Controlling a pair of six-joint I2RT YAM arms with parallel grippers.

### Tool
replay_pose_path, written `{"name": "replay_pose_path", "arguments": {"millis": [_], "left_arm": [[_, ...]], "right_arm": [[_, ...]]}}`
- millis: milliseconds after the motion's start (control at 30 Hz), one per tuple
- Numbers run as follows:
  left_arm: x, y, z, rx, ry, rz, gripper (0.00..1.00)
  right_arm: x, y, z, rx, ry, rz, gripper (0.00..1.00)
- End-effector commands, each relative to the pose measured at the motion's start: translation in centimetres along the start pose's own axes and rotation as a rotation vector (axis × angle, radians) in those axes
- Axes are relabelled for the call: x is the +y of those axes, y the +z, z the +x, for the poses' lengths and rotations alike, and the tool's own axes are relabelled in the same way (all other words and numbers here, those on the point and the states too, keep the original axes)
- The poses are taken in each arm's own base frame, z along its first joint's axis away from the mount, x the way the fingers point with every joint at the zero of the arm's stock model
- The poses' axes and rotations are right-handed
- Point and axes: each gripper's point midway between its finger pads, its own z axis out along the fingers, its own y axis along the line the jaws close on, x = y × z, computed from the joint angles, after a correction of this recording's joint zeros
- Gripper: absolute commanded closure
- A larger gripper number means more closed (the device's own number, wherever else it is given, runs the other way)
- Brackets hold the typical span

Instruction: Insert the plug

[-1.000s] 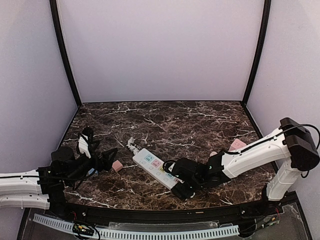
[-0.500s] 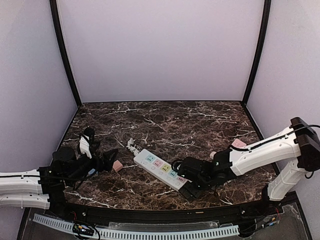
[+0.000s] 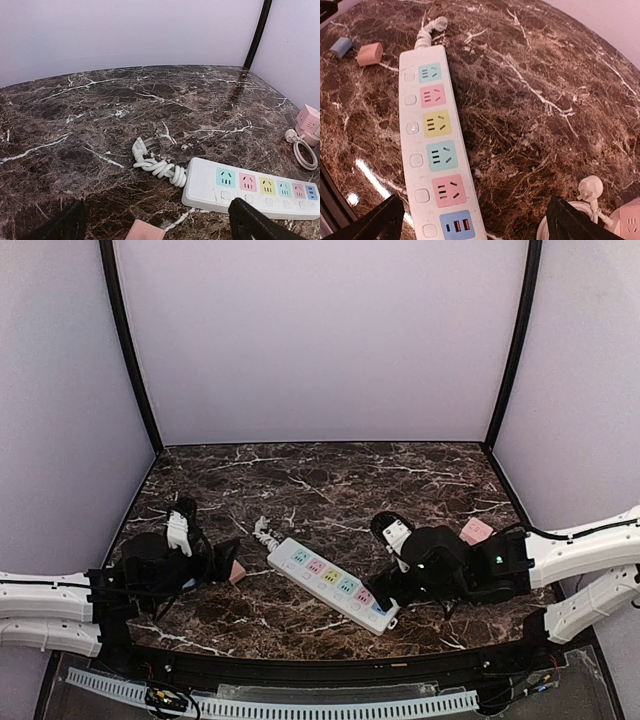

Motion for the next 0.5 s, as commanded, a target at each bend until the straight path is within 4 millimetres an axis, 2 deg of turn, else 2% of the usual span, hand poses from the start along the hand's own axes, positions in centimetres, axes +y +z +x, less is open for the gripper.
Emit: {"name": "replay_pose_path", "arguments": {"millis": [0, 133, 167, 200, 233, 267, 300, 467], "left_arm": [[-0.1, 0.4, -1.7, -0.005, -0.060, -0.037, 0.00], [0.3, 0.7, -0.5, 0.089, -0.083, -0.089, 0.05], [0.7, 0.7, 0.6, 0.142, -0.080, -0.115, 0.05], [0.4, 0.7, 0.1, 0.149, -0.091, -0.115, 0.05], [0.5, 0.6, 1.0, 0.199, -0.090, -0.126, 0.06], [0.3, 0.6, 0.6, 0.211, -0.098, -0.124, 0.06], [0.2, 0.4, 1.5, 0.260, -0.098, -0.122, 0.07], [-1.5, 0.0, 2.6, 0.373, -0.062, -0.038, 0.12]], "right_arm": [[-1.2, -1.2, -3.5, -0.224, 0.082, 0.024, 0.01], [-2.0, -1.8, -4.4, -0.298, 0.156, 0.001, 0.01], [-2.1, -1.8, -4.3, -0.302, 0.157, 0.003, 0.01], [-2.2, -1.6, -4.1, -0.296, 0.151, 0.008, 0.01], [-2.3, -1.5, -3.8, -0.291, 0.146, 0.012, 0.01], [-2.3, -1.4, -3.7, -0.286, 0.141, 0.013, 0.01], [-2.2, -1.2, -3.3, -0.278, 0.138, 0.012, 0.01], [-1.5, -0.2, -1.8, -0.245, 0.123, -0.024, 0.01]]}}
